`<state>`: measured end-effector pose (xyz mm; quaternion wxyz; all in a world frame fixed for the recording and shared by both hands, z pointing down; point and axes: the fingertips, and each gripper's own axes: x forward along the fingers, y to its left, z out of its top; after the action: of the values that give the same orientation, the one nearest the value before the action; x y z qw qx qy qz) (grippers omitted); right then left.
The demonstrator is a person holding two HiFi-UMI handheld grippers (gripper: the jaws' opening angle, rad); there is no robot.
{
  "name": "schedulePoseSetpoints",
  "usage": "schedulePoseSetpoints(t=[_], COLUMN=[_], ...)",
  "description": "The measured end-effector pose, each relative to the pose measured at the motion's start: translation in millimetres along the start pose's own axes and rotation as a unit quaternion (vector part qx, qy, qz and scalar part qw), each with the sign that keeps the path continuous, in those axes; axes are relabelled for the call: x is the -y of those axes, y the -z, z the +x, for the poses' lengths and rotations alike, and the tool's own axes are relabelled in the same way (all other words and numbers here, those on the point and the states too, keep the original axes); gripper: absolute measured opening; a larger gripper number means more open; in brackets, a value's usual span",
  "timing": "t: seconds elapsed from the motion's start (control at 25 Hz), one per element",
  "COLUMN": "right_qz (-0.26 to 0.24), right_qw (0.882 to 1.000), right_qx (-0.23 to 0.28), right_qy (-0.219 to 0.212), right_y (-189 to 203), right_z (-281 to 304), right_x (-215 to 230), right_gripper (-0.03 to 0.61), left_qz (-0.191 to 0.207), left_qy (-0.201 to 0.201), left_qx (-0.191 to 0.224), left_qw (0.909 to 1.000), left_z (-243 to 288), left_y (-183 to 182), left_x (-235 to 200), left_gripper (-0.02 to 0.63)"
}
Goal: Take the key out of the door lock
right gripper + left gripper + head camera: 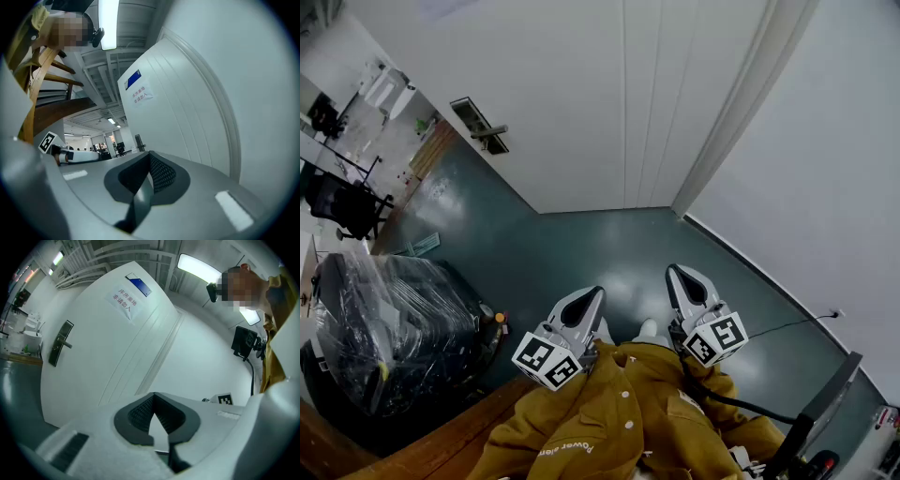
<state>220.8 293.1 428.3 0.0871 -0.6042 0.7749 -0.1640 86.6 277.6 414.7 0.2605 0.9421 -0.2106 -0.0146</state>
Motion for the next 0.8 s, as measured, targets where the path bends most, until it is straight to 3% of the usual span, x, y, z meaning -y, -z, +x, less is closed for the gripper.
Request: schedulePoseSetpoints(t=[0.28, 0.48, 0.56, 0.8], right_qz=[-0.003, 0.019, 0.020, 0.018], right_qw=[1.000, 0.999, 0.998, 0.998], right_qx=[0.001, 0.022, 0.020, 0.002], right_qy=[-0.005, -0.045, -0.054, -0.067], right_y=[-1.5, -12.4, -14.4, -11.3], right_z=[-5.1, -8.2, -9.8, -10.0], right_x=[-2.3, -12.1, -15.2, -15.2], right_gripper=[0.005, 0.006, 0.081, 0.041], left_qz=[-0.004, -0.005, -0.006, -0.004], left_qy=[-0.001, -0.005, -0.009, -0.052], left_qx=[0.003, 0.005, 0.007, 0.023], left_qw=[1.0000, 1.0000, 0.9999, 0.9984], left_z=[-2.7, -2.1, -3.3, -16.8], left_y=[1.8, 3.3, 4.1, -4.1], left_x=[4.8, 10.3, 12.3, 4.3], left_gripper=[0.002, 0.002, 0.002, 0.002])
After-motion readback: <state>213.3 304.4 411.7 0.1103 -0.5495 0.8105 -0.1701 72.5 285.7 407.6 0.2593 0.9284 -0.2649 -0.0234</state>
